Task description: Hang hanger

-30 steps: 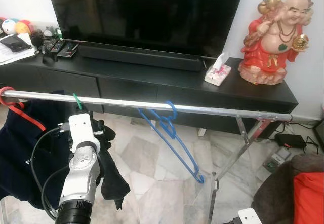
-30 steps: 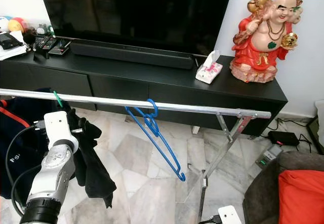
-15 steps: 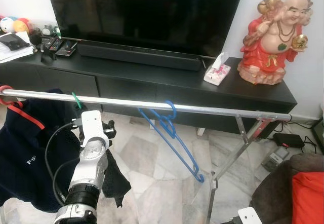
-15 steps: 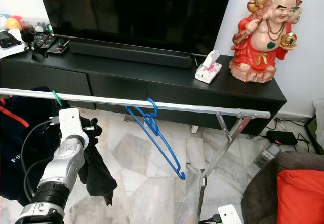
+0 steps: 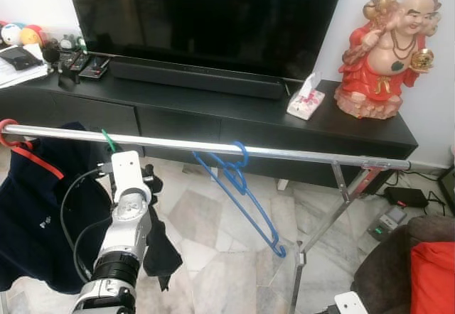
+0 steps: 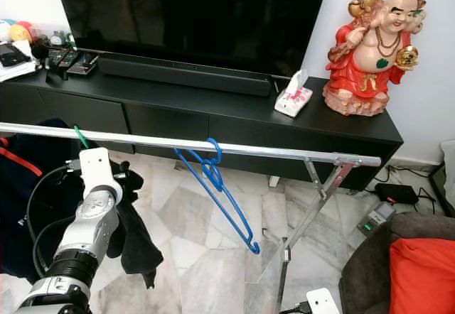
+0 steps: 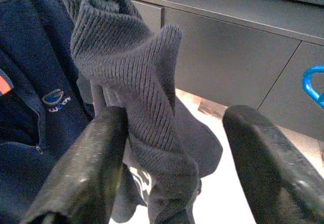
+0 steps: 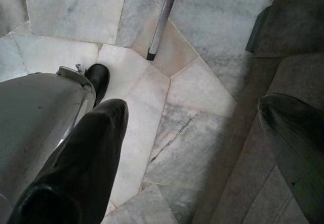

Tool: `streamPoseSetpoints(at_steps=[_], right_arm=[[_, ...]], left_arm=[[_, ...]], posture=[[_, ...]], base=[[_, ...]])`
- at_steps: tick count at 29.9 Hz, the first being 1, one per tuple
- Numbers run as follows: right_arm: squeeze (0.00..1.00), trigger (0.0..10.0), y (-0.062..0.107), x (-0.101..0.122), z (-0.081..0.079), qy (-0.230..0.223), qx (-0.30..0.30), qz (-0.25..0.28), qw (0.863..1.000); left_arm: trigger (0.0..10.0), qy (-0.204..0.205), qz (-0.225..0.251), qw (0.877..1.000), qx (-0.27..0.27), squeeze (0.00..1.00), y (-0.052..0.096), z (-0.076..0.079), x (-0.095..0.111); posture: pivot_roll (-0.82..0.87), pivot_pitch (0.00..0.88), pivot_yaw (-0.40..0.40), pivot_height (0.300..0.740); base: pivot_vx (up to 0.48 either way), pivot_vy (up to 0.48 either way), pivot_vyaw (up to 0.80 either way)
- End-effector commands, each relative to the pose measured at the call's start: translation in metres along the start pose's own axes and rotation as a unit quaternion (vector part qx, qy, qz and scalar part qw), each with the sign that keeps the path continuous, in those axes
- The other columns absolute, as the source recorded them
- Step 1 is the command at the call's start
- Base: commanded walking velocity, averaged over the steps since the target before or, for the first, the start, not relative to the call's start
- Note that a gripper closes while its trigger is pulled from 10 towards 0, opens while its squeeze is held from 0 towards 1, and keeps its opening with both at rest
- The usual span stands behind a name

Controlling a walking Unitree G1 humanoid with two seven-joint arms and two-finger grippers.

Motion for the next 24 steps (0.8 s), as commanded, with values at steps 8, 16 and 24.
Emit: streamPoseSetpoints(at_steps=[8,16,24], right_arm=[[0.00,10.0,0.0004,0.0002,0.0024,-0.003,0.000,0.002,1.000],[0.00,10.0,0.0000,0.0039,0.0017,-0.002,0.002,0.007,1.000],[0.00,10.0,0.0000,0.0057,0.0023,-0.003,0.003,0.009,1.000]], left_arm=[[0.0,-0.020,-0.001,1.000,0.007,0.00,-0.0015,0.0010,-0.0009],[0.0,-0.029,0.000,1.000,0.012,0.00,-0.0012,-0.0006,-0.0027],[0.0,-0.034,0.001,0.999,0.011,0.00,-0.0007,0.0001,-0.0034]], posture=[[0.04,0.000,-0.104,0.740],[0.04,0.000,-0.100,0.740],[0.04,0.000,-0.099,0.740]], base=[[0.000,0.000,0.00],[0.000,0.000,0.00],[0.000,0.000,0.00]])
Point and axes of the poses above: a point about 5 cm out from each wrist's last joint towards the gripper, its own y axis pointing back from the gripper into the wrist, its own x axis along the axis of the wrist's last joint, z = x × y, the point moved 6 cm from there along -y, pointing out of the wrist towards the gripper, and after that the axes turned 15 degrees about y, right-handed, at the moved point
